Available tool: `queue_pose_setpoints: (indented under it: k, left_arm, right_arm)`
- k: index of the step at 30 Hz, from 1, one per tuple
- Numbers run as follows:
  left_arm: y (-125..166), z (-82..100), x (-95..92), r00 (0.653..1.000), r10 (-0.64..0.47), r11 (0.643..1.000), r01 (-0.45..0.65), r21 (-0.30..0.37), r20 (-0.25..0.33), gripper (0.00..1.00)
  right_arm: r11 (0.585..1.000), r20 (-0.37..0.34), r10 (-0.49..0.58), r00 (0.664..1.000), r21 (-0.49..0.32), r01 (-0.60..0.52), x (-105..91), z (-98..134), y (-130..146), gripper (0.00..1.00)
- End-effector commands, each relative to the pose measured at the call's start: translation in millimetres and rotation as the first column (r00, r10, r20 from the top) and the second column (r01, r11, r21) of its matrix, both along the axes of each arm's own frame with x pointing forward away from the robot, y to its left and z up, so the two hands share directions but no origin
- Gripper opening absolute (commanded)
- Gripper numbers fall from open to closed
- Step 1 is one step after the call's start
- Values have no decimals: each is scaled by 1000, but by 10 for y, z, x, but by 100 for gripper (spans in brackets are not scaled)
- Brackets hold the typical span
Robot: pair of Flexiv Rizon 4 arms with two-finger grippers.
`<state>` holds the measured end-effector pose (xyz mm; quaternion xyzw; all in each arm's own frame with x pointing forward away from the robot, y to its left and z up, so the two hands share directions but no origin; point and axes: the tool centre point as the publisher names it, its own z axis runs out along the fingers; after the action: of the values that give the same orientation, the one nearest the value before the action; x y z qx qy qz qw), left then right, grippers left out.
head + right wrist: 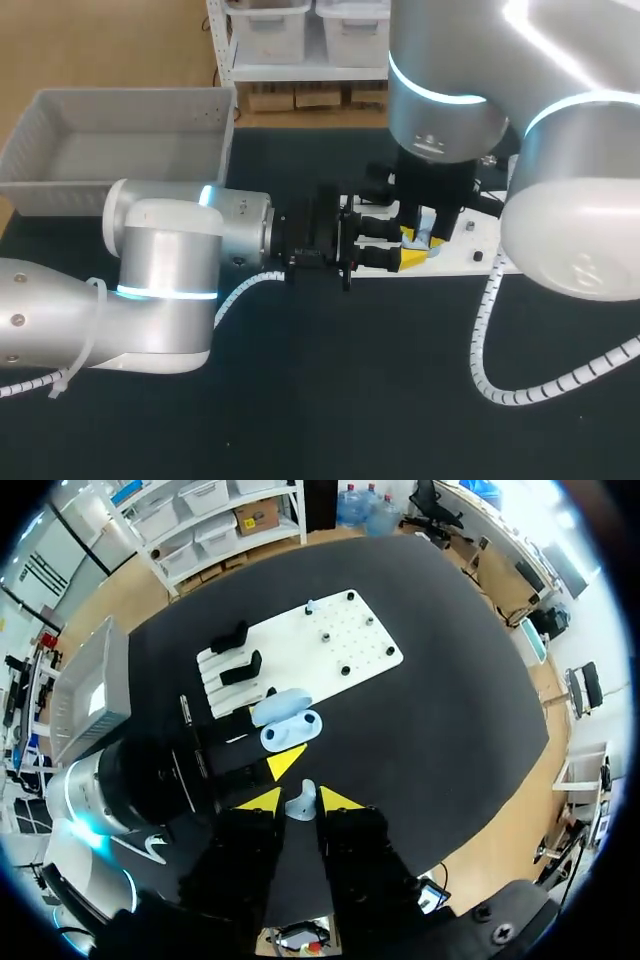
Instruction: Pick up each earbud case from the left stands, insert the matching earbuds, close the lid, and place the case in the box.
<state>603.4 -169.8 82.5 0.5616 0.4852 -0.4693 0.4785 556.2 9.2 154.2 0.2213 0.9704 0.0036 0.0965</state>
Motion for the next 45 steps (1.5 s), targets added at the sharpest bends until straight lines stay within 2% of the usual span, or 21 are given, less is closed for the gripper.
queue_pose_setpoints:
  k: [1, 17, 19, 22, 35, 45]
  left_arm:
    - [3, -13, -17, 1000, 7, 1000, -7, -5, 5, 0]
    - [3, -13, -17, 1000, 7, 1000, -7, -5, 5, 0]
    - [3, -13, -17, 1000, 7, 1000, -7, -5, 5, 0]
    - [3, -13, -17, 1000, 7, 1000, -7, -5, 5, 0]
    - [3, -13, -17, 1000, 7, 1000, -7, -5, 5, 0]
    - [3, -13, -17, 1000, 7, 1000, -7, -5, 5, 0]
  right_arm:
    - [1000, -6, -1, 1000, -6, 1, 52, -37, 38, 0]
    - [1000, -6, -1, 1000, -6, 1, 52, -37, 38, 0]
    - [999, -21, -26, 999, 34, 26, 92, -55, 57, 0]
    - [998, -36, -39, 999, 47, 41, 110, -53, 81, 0]
    - [983, -17, -183, 983, -22, 183, 228, -107, 1, 0]
    - [971, -23, -237, 971, -44, 236, 300, -176, -46, 0]
